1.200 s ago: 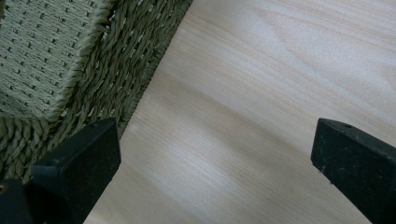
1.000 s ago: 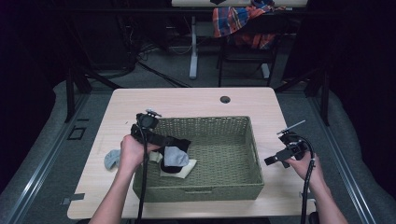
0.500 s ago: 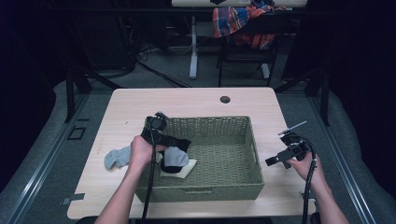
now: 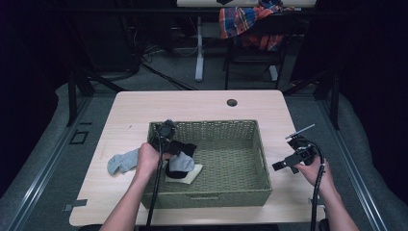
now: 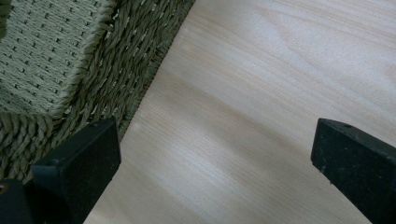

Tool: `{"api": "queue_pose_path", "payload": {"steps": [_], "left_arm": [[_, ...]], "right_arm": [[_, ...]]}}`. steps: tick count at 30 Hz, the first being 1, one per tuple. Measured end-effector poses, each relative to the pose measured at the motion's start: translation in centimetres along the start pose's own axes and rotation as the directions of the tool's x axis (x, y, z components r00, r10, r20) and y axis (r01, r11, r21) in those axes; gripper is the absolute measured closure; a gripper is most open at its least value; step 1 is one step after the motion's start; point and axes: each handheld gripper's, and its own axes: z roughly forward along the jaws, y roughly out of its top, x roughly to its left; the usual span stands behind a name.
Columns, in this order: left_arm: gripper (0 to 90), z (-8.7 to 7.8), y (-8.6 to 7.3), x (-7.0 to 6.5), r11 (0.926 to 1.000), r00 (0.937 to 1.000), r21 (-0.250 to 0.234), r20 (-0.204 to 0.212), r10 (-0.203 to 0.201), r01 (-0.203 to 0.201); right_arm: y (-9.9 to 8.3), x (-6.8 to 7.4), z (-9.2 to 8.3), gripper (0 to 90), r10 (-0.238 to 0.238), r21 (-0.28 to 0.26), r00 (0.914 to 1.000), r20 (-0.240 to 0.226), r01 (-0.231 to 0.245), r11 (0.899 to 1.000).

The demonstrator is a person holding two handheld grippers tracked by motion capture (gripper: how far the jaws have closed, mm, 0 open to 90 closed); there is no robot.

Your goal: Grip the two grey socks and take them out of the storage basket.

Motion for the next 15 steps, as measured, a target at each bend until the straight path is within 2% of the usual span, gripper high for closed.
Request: {"api": "queue_pose_path", "payload": {"steps": [2, 5, 6, 7, 10, 11, 13, 14, 15], "left_arm": [[62.0, 0.12, 0.02, -0.14, 1.0, 0.9999, 0.005, 0.012, 0.008, -0.008], [69.8, 0.25, -0.01, -0.26, 0.9997, 0.9997, 0.012, 0.008, 0.023, -0.023], [73.0, 0.26, -0.03, -0.31, 0.9995, 0.9996, 0.013, 0.004, 0.029, -0.03], [76.8, 0.27, -0.05, -0.37, 0.9993, 0.9994, 0.015, 0.006, 0.033, -0.033], [83.6, 0.27, -0.11, -0.53, 0.9988, 0.9989, 0.014, 0.004, 0.046, -0.046], [84.7, 0.23, -0.15, -0.62, 0.9989, 0.9989, 0.007, 0.005, 0.046, -0.046], [85.8, -0.06, -0.17, -0.69, 0.998, 0.998, -0.001, 0.011, 0.063, -0.063], [86.1, -0.24, -0.17, -0.72, 0.9978, 0.9977, -0.003, 0.014, 0.067, -0.067], [86.2, -0.41, -0.18, -0.79, 0.9975, 0.9975, -0.01, 0.013, 0.07, -0.07]], "right_arm": [[0.02, 0.03, -0.07, 1.3, -0.013, 0.014, 0.9999, 0.002, 0.013, 1.0], [-0.18, 0.2, 0.09, 1.3, 0.021, -0.02, 0.9998, 0.006, -0.021, 1.0], [-0.19, 0.16, 0.08, 1.3, 0.021, -0.02, 0.9998, 0.005, -0.021, 1.0], [-0.14, -0.03, -0.02, 1.3, 0.001, -0.002, 1.0, 0.0, -0.001, 1.0], [-0.21, 0.13, 0.11, 1.3, 0.019, -0.016, 0.9998, 0.005, -0.018, 1.0], [-0.22, 0.12, 0.11, 1.3, 0.018, -0.017, 0.9998, 0.005, -0.018, 1.0], [-0.12, -0.14, -0.17, 1.3, -0.011, 0.017, 0.9999, 0.003, 0.011, 1.0], [-0.15, -0.13, -0.15, 1.3, -0.005, 0.011, 1.0, 0.002, 0.005, 1.0], [-0.27, 0.01, 0.02, 1.3, 0.017, -0.017, 0.9998, 0.003, -0.017, 1.0]]}}
